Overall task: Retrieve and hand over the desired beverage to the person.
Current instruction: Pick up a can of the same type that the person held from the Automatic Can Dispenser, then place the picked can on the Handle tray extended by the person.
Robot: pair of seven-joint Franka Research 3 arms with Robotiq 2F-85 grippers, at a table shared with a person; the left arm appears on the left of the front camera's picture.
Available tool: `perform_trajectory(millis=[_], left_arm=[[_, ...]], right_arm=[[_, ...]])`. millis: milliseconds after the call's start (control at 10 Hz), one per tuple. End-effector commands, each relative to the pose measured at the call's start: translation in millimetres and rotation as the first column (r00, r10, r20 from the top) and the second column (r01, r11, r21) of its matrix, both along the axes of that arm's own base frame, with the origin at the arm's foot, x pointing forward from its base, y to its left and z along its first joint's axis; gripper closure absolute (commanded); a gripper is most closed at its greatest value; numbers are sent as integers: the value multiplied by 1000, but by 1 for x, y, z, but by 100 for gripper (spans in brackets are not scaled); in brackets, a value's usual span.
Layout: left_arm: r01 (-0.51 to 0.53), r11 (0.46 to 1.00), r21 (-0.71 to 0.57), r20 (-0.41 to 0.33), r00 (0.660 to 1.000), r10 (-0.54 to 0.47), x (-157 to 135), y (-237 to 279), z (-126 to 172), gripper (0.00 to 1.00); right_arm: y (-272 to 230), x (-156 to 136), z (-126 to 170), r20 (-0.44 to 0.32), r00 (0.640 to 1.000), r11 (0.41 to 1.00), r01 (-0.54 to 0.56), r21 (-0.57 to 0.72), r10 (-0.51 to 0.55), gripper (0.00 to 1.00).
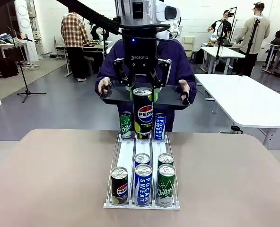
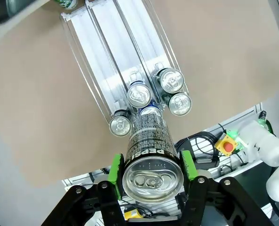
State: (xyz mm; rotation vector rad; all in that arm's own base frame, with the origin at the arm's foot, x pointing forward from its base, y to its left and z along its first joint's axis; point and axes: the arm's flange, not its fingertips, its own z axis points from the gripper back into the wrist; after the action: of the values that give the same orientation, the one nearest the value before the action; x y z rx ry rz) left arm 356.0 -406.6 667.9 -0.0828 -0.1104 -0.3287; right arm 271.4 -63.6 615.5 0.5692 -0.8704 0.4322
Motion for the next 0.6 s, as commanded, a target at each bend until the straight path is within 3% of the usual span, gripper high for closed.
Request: perform_trajectory(millis=[0,500], left_arm=[[3,1000,-12,9,1000,-3,-2,2,2,100],[3,1000,-12,9,1000,-3,-2,2,2,100]], right_arm=[[0,2,0,4,1000,1000,-20,15,20,0],[0,2,0,4,1000,1000,-20,15,20,0]])
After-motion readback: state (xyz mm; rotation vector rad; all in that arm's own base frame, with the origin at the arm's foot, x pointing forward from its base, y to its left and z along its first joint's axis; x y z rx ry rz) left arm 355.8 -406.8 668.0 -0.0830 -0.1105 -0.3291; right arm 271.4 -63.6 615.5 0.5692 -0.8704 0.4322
